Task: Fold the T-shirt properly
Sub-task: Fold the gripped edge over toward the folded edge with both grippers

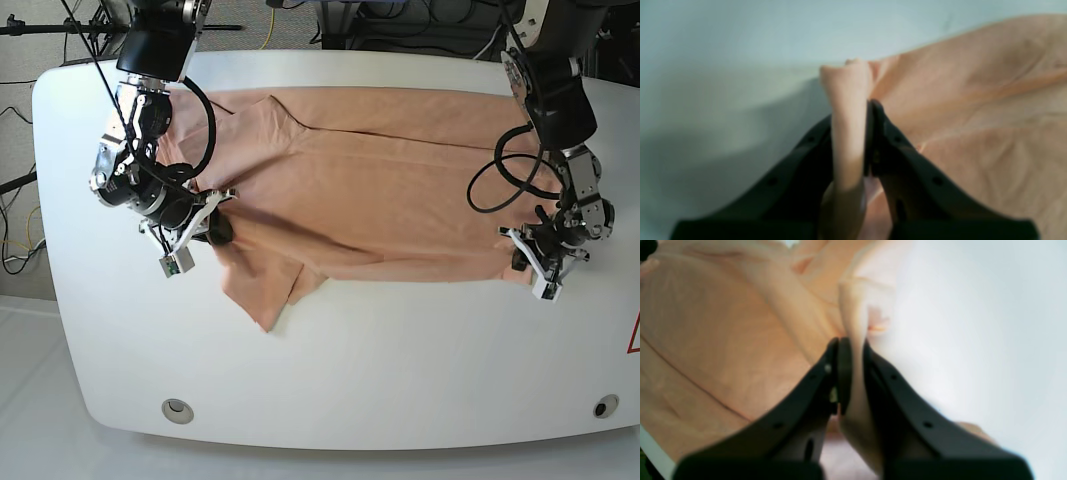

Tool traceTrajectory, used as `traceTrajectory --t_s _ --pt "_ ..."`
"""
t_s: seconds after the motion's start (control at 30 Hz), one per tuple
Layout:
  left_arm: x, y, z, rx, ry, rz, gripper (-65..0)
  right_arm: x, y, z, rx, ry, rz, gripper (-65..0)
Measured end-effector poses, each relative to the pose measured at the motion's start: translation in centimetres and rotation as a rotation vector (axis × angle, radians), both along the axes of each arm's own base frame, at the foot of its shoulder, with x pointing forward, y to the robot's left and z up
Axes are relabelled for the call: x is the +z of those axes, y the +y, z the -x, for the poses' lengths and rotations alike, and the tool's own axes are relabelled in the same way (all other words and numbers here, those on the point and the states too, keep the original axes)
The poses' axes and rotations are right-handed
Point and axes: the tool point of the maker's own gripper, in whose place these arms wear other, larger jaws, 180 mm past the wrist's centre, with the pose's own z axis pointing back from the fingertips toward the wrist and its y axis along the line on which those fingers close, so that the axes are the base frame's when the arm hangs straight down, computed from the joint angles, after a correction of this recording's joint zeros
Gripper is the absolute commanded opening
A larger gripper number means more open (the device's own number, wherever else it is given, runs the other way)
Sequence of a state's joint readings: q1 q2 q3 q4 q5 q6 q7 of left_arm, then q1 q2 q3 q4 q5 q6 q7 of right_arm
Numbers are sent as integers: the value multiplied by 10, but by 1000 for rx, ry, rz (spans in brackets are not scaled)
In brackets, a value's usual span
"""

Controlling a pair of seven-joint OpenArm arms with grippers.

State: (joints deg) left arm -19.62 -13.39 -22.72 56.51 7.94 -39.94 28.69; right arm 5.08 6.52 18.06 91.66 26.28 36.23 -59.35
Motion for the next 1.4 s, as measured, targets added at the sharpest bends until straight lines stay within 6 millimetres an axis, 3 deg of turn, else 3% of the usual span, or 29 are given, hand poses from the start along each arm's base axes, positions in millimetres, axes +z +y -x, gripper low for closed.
traceTrajectory --t_s 0.53,0.8,1.07,1.2,1.4 --pt "22 22 27 -31 54 -192 -621 10 1 23 18 -28 42 -650" --pt "42 37 27 -27 58 -259 -621 12 2 30 24 -33 48 -650" --pt "49 59 41 -2 138 -337 -620 12 5 36 33 -35 45 -650" --pt "52 61 43 3 148 -352 -620 13 5 42 36 -37 53 -650" --pt "46 71 66 10 253 -408 -620 17 7 50 44 -51 55 -650"
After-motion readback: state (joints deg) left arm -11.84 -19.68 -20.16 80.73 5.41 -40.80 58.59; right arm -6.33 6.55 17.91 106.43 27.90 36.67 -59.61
